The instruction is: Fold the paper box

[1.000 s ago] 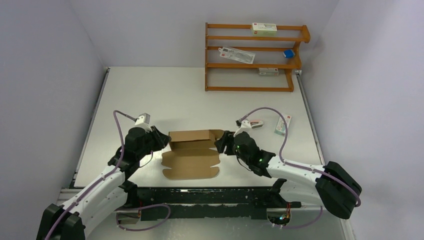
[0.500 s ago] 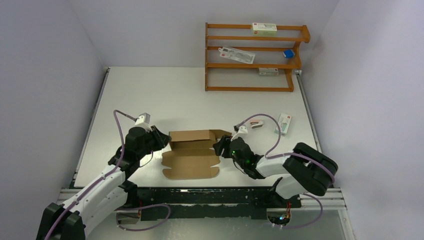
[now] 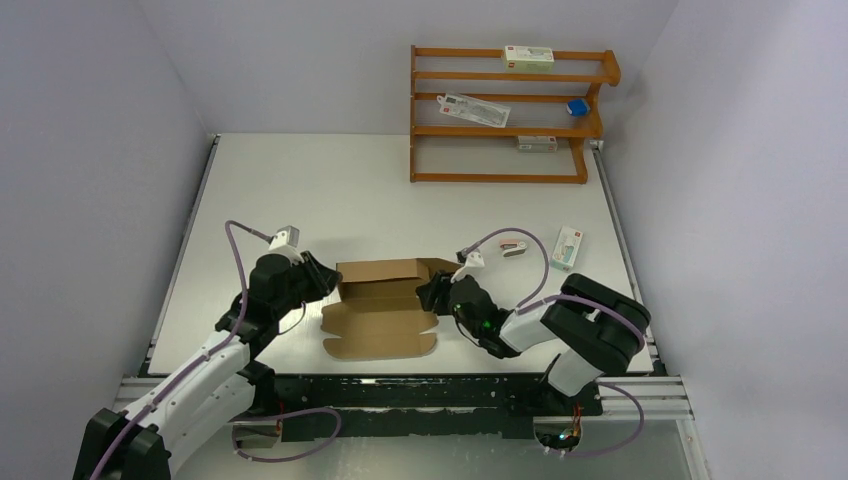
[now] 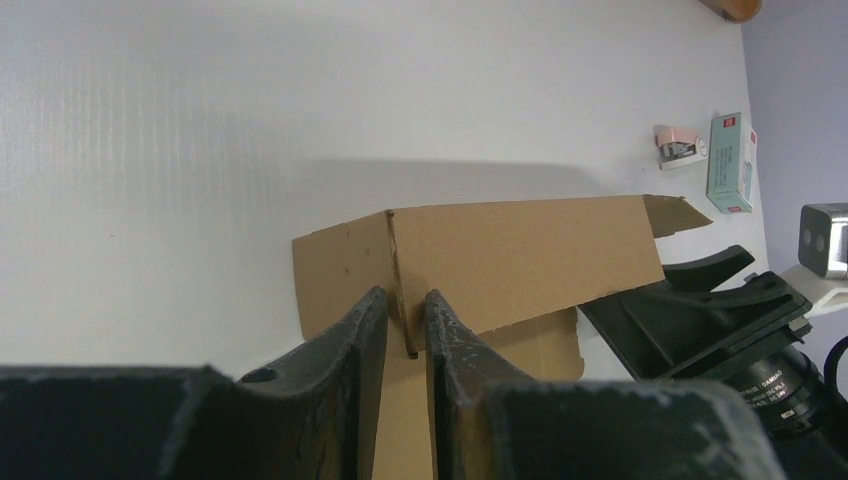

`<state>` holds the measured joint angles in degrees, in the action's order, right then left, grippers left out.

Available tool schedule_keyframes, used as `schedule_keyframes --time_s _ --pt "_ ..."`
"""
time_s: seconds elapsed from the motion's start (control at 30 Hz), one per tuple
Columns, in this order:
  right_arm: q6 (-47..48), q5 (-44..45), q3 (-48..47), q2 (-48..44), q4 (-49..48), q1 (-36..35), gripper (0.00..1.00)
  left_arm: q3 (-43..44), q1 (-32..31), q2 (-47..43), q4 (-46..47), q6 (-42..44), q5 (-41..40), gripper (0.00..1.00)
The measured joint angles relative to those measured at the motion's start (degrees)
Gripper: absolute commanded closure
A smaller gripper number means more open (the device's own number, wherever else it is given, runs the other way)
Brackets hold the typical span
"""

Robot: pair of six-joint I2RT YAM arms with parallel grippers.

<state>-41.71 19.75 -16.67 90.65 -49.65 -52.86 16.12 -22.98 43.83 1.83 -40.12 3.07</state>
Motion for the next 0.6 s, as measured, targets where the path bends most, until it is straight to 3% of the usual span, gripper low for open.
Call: schedule_keyframes --time_s 0.33,0.6 --pt "4.1 -1.4 0.0 -2.2 -4.2 -1.4 0.56 0.0 0.0 -0.8 -0.1 -0.6 0.2 0.75" --pt "7.4 -5.2 -0.5 1.6 -8.8 -2.4 0.57 0.0 0.0 -1.8 -0.5 -1.2 0.4 0.75"
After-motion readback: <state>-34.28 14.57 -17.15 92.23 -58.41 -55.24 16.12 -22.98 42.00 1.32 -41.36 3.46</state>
